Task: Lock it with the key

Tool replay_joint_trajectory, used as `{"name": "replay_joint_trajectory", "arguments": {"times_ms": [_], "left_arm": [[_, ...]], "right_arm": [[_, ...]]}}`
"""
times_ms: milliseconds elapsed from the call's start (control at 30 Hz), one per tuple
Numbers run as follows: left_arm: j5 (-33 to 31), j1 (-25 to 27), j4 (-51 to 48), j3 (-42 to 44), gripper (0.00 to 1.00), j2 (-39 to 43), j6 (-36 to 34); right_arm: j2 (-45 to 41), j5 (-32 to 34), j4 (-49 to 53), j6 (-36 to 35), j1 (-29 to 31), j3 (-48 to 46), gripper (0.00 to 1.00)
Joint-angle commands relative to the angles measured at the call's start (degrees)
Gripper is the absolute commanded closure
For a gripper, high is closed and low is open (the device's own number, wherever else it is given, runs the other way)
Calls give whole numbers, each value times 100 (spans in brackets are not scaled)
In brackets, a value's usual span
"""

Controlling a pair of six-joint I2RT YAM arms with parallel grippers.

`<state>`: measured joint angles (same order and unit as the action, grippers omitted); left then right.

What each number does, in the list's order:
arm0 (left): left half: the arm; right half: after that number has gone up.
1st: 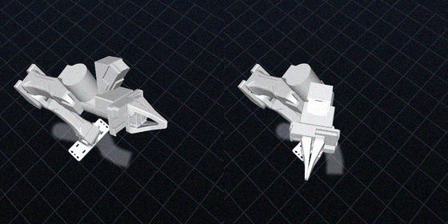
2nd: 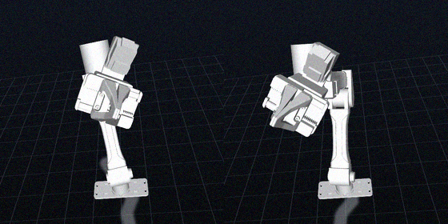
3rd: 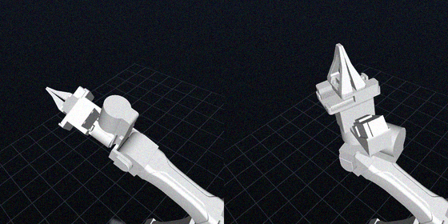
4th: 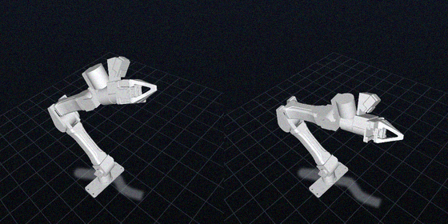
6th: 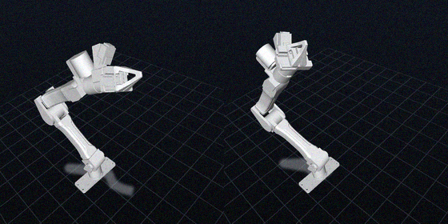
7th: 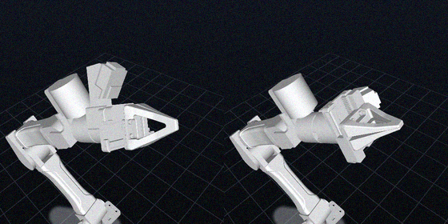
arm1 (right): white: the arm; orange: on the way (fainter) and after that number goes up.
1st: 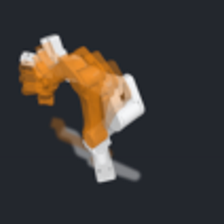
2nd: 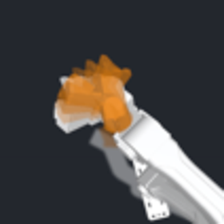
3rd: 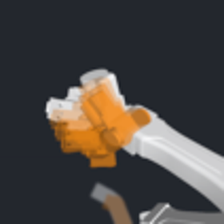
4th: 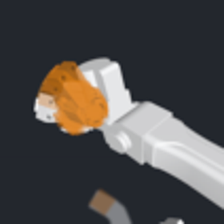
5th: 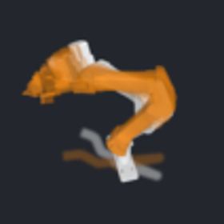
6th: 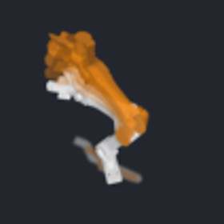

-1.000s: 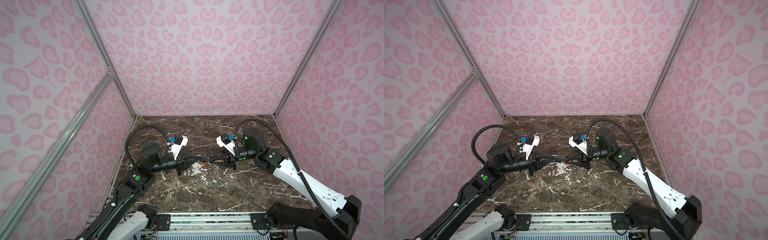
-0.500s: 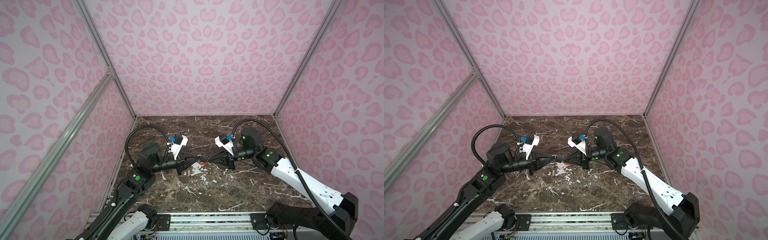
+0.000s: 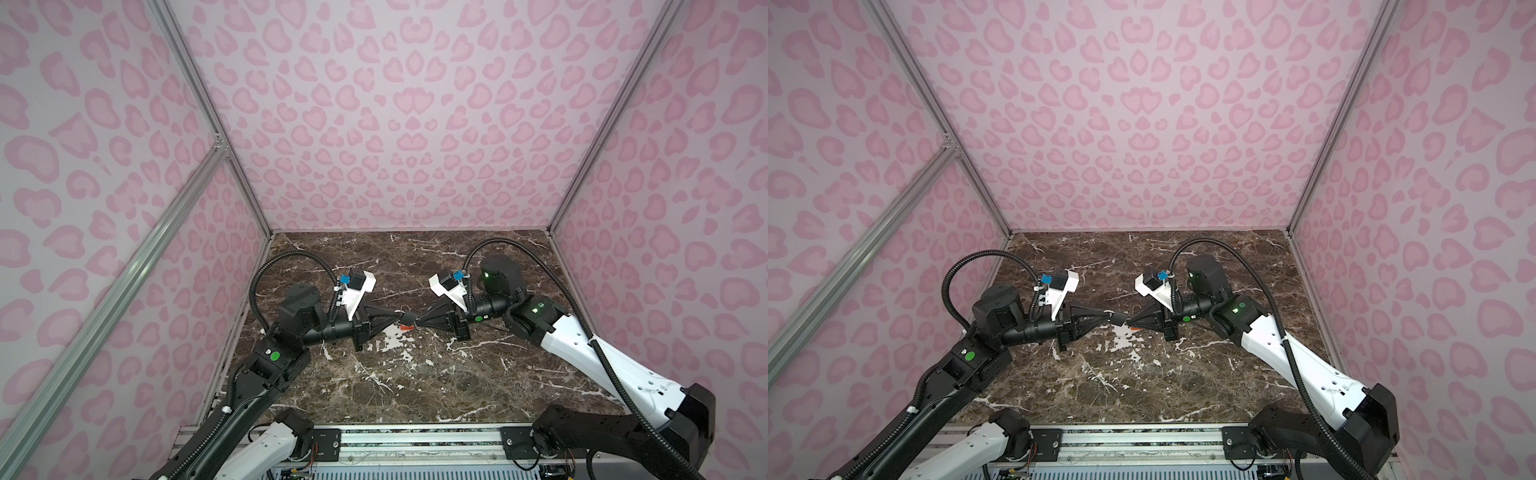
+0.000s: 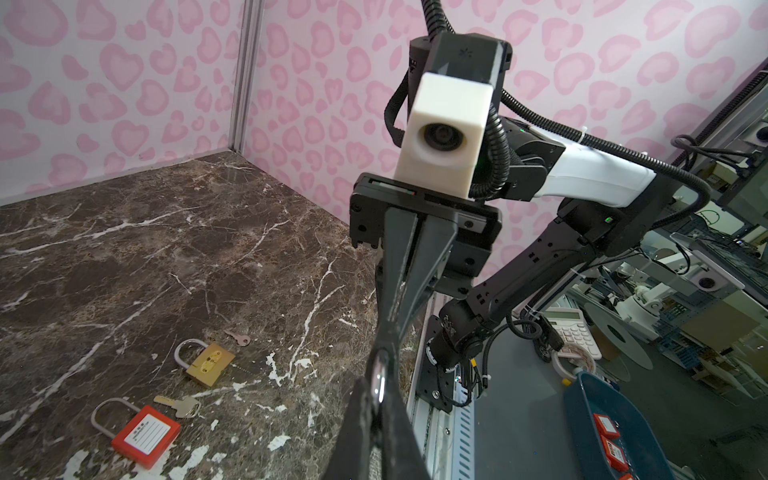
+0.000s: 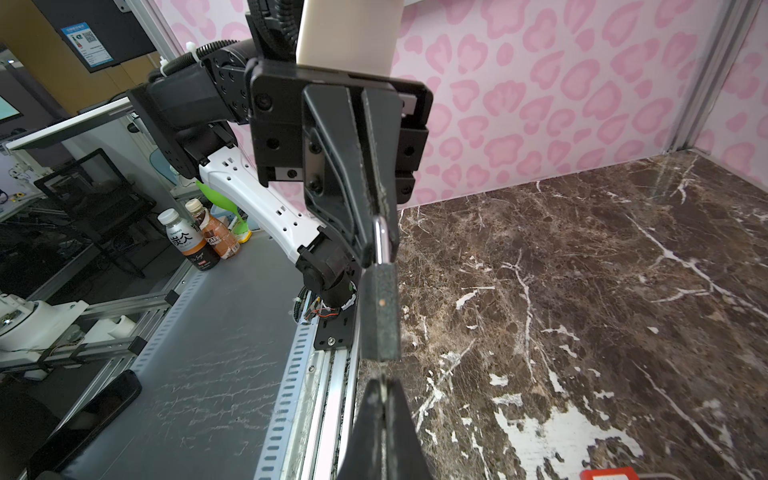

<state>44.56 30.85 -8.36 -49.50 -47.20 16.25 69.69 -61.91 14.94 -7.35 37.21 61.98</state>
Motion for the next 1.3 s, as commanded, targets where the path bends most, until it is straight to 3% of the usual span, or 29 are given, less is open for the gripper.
{"name": "replay_joint_trajectory", "arguments": {"times_ms": [0,1100,1267], "left_arm": [[-21,0,37,-120,96,53,-108],[31,-23,-135,-525,96,-197,-223],[-11,-20,-169,-534,96,-352,-303]], "right_arm": [[-30,76,70,-61,-14,-83,100],[-527,206,231,-47,-474,-600,100],[-857,741,-197,237,-751,-955,100]]}}
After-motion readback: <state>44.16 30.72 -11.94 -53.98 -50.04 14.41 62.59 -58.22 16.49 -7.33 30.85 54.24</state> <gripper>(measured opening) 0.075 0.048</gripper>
